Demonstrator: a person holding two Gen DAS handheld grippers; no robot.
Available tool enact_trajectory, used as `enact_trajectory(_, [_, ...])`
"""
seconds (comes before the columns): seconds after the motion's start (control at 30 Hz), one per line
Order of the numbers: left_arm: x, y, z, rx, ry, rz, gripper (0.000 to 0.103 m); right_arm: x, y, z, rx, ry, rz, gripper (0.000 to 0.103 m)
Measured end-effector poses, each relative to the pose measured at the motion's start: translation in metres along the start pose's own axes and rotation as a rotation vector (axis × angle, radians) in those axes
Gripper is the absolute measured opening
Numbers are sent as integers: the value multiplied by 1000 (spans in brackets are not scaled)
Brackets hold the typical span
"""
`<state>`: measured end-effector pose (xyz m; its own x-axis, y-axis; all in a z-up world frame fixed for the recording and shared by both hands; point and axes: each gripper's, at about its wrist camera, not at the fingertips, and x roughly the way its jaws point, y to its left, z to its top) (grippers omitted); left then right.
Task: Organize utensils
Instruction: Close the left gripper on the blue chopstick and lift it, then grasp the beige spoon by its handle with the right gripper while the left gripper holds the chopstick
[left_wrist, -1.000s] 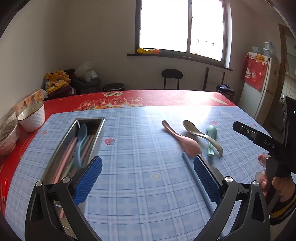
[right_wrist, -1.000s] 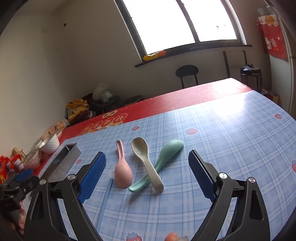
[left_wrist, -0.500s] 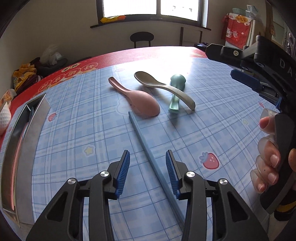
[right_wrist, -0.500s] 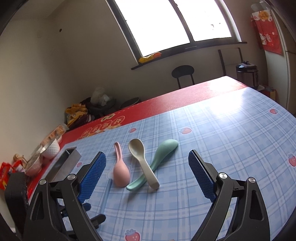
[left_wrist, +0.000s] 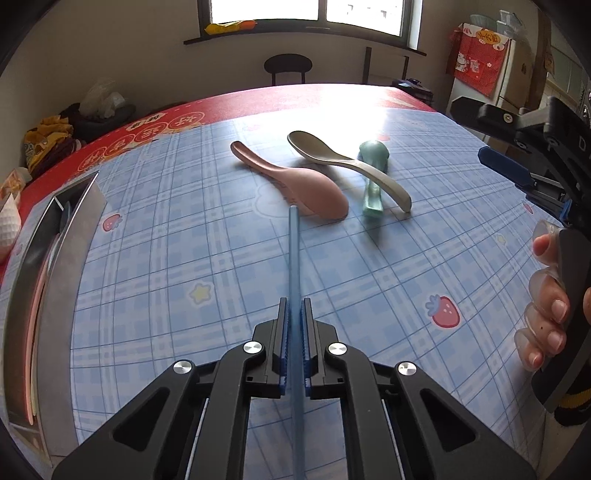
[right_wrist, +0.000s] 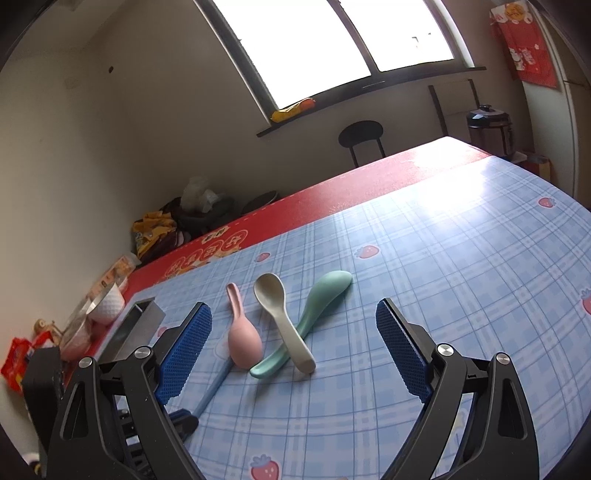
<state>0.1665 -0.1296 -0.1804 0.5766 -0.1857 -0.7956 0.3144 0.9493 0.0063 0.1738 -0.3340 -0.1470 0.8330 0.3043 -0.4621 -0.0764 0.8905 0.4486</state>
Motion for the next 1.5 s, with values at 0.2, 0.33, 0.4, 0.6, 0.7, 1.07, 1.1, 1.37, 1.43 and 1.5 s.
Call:
enact_trajectory(0.2, [-5, 36, -9, -42, -6, 67, 6, 2, -10, 0, 37, 6, 7, 87])
enact_trajectory(0.33, [-11, 53, -14, -95, -20, 63, 6, 6, -13, -1, 42, 22, 44, 85])
enact_trajectory(0.4, [-15, 56, -17, -118, -33, 51, 6, 9, -6, -3, 3, 34, 42, 74])
enact_trajectory(0.6, [-14, 53, -16, -116, -36, 5, 7, 29, 17, -9, -123, 125, -3, 50])
enact_trajectory(0.7, [-14, 56, -15, -137, -38, -18, 7, 40, 34, -10, -224, 173, -38, 44])
enact_trajectory(1.07, [-15, 62, -17, -184, -42, -77, 7, 105, 55, 1, -364, 350, -84, 31])
enact_trajectory(1.1, [-15, 62, -17, -188, -43, -82, 7, 109, 56, 0, -374, 362, -94, 31])
enact_trajectory(1.37, [-15, 63, -18, -189, -44, -87, 8, 120, 53, -6, -386, 403, -130, 26])
enact_trajectory(1.43, [-15, 63, -18, -188, -43, -85, 8, 122, 52, -7, -387, 411, -138, 20])
enact_trajectory(1.5, [-15, 62, -19, -186, -43, -83, 8, 124, 53, -8, -392, 419, -132, 19])
